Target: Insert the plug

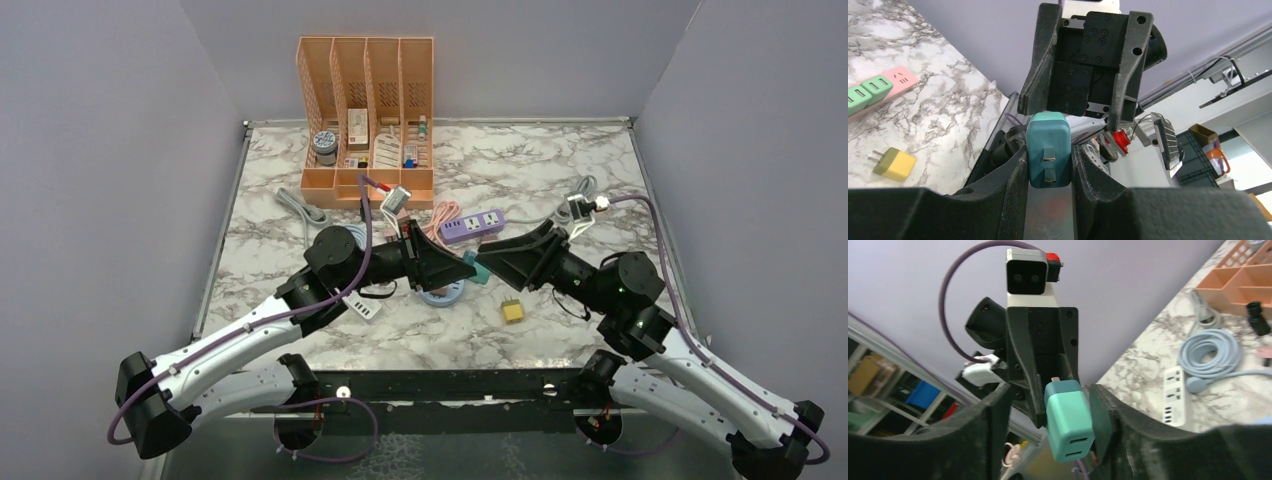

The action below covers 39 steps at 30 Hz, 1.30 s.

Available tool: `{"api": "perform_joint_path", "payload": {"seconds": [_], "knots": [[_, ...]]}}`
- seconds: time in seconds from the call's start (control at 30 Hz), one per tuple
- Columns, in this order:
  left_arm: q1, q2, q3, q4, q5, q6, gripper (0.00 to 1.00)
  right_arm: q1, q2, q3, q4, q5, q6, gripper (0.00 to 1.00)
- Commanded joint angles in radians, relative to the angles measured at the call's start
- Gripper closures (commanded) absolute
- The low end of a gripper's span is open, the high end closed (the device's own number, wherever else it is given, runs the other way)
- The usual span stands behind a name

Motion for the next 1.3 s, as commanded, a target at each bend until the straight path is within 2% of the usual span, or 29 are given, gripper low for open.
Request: {"api": "perform_joint_path", "payload": {"seconds": [0.0,0.1,0.2,0.23,0.47,0.57,0.7,0.8,0.87,0.97,1.0,1.07,1.17,1.2,1.27], "knots": [[-0.002,-0.039,0.026,0.103,-0.034,-0.02,0.98,0.012,-0.022,-0.029,0.077,-0.086,0.034,0.36],[-0.003,-0.051,0.029,0.111,-0.051,-0.02,0.98,0.012,-0.032,-0.023,0.041,-0.067,0.033,0.23],[-0.003,-0.05,0.039,0.119,-0.057,-0.023,0.98,0.012,-0.025,-0.019,0.031,-0.078,0.029,0.22],[-0.003,-0.05,0.042,0.12,-0.057,-0.022,0.98,0.012,-0.021,-0.017,0.036,-0.085,0.03,0.25],[-0.003,-0.044,0.039,0.122,-0.051,-0.027,0.98,0.012,-0.001,-0.007,0.116,-0.111,0.025,0.57],[-0.003,-0.046,0.031,0.126,-0.051,-0.03,0.98,0.012,0.009,-0.001,0.133,-0.102,0.025,0.6],[-0.003,-0.047,0.021,0.127,-0.052,-0.03,0.98,0.012,0.052,0.004,0.184,-0.121,0.045,0.56],[-0.003,-0.045,0.02,0.128,-0.049,-0.024,0.98,0.012,0.08,0.006,0.211,-0.13,0.059,0.61],[-0.002,-0.047,0.016,0.127,-0.052,-0.021,0.98,0.011,0.078,-0.008,0.231,-0.115,0.066,0.7],[-0.003,-0.057,0.0,0.127,-0.064,-0.015,0.96,0.012,0.056,-0.027,0.241,-0.075,0.057,0.93],[-0.003,-0.061,-0.006,0.127,-0.07,-0.013,0.95,0.012,0.042,-0.03,0.23,-0.057,0.047,0.98],[-0.003,-0.07,-0.029,0.126,-0.089,-0.013,0.84,0.011,0.029,-0.02,0.177,-0.019,-0.009,0.99],[-0.002,-0.098,-0.062,0.095,-0.147,0.012,0.57,0.012,0.041,0.068,-0.007,0.043,-0.206,0.99],[-0.001,-0.113,-0.069,0.057,-0.186,0.033,0.49,0.012,0.056,0.11,-0.111,0.069,-0.33,0.99],[-0.002,-0.148,-0.069,-0.105,-0.308,0.075,0.33,0.012,0.111,0.208,-0.271,0.135,-0.513,0.99]]}}
